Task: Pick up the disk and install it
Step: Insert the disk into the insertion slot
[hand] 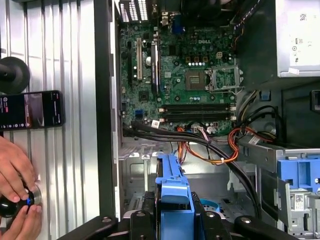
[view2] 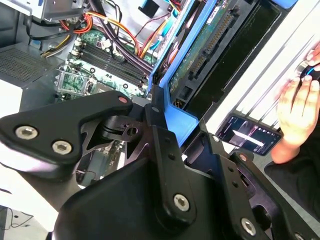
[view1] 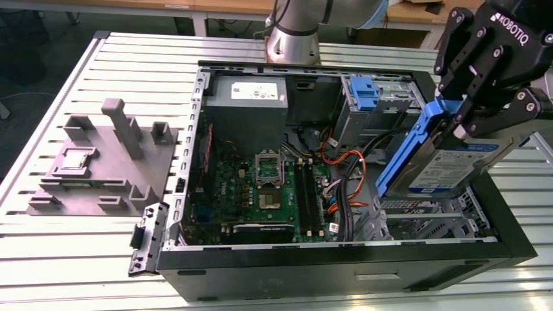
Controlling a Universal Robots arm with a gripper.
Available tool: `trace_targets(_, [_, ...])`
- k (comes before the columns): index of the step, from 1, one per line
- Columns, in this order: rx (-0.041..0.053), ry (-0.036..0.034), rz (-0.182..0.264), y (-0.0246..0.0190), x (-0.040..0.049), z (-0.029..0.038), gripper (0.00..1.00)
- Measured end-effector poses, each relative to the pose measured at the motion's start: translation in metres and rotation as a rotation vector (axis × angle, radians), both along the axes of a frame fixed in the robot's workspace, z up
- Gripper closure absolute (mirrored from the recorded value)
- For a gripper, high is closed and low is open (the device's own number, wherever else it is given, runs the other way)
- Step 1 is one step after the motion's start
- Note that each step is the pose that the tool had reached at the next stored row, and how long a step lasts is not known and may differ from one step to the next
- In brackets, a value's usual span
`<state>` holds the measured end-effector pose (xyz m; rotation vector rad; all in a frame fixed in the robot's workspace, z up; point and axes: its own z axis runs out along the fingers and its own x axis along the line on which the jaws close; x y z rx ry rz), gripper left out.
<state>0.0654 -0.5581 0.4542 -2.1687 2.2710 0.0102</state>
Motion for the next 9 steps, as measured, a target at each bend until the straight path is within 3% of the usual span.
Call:
trace_targets(5, [-0.0001,0.0000,0.002,-0.0049,0.0017,-0.0026,0.64])
trace_targets(9, [-0.0002,0.0000,0.002,-0.0061,0.0046,-0.0049,0.64])
